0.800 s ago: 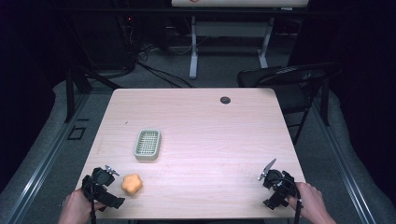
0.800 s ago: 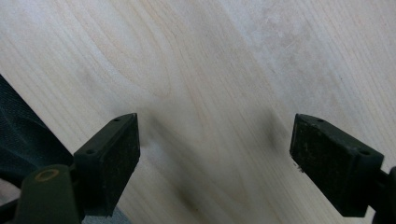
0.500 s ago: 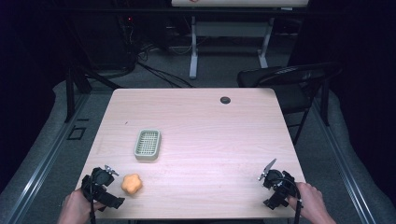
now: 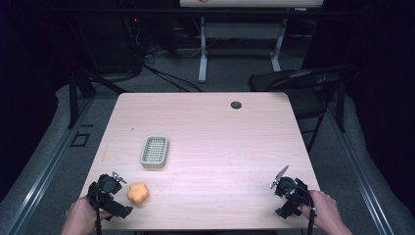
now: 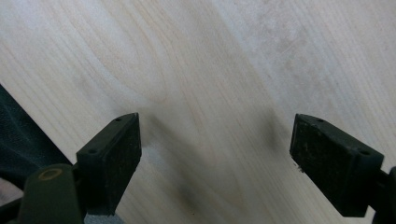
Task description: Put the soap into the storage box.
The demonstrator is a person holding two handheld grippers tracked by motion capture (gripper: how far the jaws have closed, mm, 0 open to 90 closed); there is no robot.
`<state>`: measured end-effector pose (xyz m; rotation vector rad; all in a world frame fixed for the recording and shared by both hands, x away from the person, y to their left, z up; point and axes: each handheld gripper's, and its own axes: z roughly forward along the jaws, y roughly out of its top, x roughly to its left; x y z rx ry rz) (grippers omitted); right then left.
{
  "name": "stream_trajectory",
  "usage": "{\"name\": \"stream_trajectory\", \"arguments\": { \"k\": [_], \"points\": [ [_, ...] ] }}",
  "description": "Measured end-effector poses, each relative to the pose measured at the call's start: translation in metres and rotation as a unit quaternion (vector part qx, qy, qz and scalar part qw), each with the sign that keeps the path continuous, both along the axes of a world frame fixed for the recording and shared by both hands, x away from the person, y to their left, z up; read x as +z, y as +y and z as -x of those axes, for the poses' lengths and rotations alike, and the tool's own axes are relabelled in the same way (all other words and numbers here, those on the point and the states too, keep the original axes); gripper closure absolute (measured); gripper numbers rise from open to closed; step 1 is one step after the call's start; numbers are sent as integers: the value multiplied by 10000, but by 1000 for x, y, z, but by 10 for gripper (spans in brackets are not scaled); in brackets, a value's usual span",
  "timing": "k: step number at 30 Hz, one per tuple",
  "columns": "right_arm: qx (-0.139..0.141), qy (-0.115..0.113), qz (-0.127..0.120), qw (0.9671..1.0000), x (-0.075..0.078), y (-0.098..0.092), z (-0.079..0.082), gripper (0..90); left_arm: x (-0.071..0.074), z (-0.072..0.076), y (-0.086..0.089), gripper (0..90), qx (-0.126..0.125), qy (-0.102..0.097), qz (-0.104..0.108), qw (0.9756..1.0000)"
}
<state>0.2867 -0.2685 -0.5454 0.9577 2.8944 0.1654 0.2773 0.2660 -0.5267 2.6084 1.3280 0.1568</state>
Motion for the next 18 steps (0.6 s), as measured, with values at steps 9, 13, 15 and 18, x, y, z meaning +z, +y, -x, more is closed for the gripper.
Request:
{"name": "stream_trajectory", "arguments": {
  "k": [9,13,15,18],
  "points": [
    [25,11,5,10000,1,2,0,160,3,-9,-9,0,-33,-42,32,10000],
    [23,45,-41,10000,1,3,0,157,2,-17,-16,0,-95,30,-4,10000],
    [93,59,-4,9999,2,3,-1,158,2,-20,-20,0,-126,88,-10,9999],
    [65,9,-17,10000,2,3,0,157,2,-24,-24,0,-141,186,-14,9997]
  ]
}}
